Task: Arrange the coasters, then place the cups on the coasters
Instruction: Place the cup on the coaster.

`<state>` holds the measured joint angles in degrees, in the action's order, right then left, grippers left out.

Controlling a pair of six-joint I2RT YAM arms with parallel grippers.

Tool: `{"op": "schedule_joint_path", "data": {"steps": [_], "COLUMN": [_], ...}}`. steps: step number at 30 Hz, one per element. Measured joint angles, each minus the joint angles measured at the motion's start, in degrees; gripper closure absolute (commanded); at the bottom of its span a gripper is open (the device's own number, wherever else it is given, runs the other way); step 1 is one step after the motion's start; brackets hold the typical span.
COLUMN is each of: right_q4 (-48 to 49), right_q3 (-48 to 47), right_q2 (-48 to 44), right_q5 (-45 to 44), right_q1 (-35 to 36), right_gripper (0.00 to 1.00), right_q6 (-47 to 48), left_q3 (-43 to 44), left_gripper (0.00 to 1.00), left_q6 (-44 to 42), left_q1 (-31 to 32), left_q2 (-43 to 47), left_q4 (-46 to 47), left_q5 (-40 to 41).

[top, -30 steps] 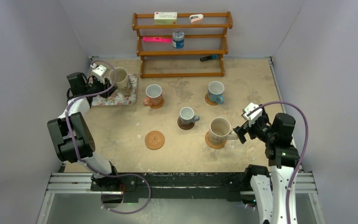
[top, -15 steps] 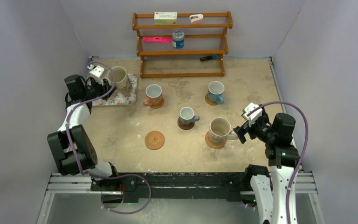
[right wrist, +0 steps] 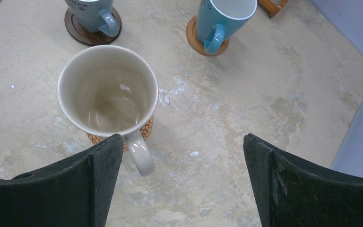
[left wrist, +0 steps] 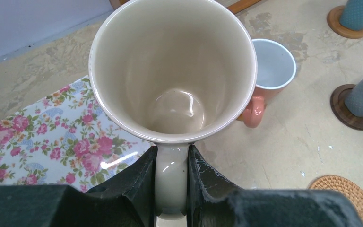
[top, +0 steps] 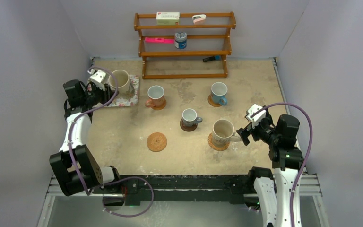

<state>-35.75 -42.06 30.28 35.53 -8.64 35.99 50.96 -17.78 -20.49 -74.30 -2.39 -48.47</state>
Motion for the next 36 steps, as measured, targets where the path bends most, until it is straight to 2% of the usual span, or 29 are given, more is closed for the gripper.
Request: {"op": "schedule_joint_path", "data": {"steps": [22,36], "right_q4": [0.0,0.0], "right_q3": [0.0,0.0], "right_q2": [0.0,-0.1], "right_q5": [0.0,0.2], "right_q1": [0.0,0.0], "right_gripper": [0.01,0.01], "right_q6": [0.1,0.2], "left_q3": [-2.1,-3.0], "left_gripper": [1.00,1.00], "left_q6": [-6.1,-17.5], "left_q1": [0.0,0.0], "left_q2": [8.3,11.5], "left_q4": [-14.9,-28.0], "left_q5": [-4.2,-8.4]}}
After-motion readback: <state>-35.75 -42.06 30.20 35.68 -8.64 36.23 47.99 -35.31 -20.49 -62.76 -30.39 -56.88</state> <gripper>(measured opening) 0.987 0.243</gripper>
